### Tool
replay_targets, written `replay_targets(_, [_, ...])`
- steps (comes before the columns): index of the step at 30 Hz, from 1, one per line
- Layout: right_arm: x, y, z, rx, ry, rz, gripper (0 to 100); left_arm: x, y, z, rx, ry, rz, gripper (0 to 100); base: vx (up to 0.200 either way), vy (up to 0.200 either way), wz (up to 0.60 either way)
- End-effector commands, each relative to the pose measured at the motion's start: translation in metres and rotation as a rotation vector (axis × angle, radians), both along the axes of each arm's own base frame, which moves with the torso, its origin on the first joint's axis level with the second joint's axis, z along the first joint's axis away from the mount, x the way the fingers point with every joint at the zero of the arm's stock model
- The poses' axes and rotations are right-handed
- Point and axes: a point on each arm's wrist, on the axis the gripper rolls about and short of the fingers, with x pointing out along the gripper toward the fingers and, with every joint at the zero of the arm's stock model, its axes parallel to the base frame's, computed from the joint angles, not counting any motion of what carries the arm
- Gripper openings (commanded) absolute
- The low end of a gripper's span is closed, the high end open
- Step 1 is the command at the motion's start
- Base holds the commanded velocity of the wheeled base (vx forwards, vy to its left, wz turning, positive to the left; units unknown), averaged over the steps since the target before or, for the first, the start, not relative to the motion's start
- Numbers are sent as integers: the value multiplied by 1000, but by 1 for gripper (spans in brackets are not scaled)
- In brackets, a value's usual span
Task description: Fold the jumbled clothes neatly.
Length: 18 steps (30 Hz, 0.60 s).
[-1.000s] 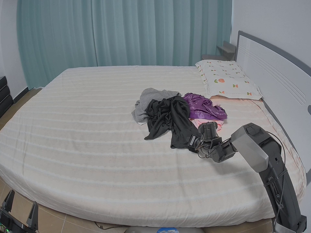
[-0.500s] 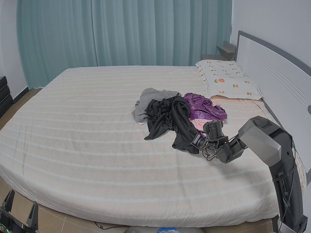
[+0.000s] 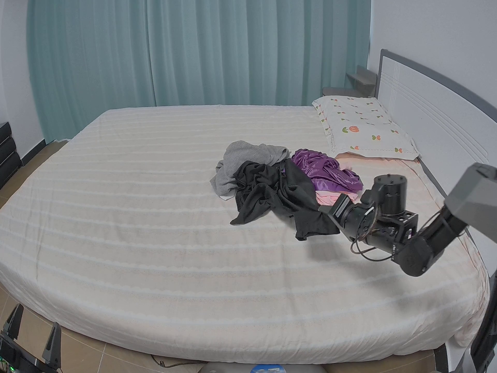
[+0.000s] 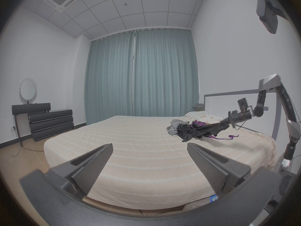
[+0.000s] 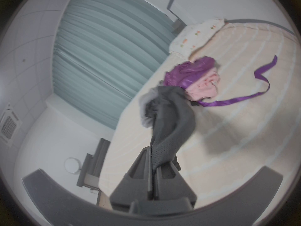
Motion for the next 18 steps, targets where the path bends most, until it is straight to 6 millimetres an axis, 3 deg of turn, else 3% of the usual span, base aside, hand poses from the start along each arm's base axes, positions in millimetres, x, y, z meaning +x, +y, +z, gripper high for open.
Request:
replay_targets(1, [-91,-1,100,127,-261,144,0,0,0,-5,0,1,0,100,0,0,0])
replay_targets(5, [-109,-2,120,104,-355,184,0,0,0,-5,3,2,0,100,0,0,0])
replay_targets(10, [-111,-3,133,61,-448,188,0,0,0,-5,2,2,0,100,0,0,0])
replay_targets(18, [-130,-4,178,87,-628,219,0,0,-1,-5,29,0,-29,100,0,0,0])
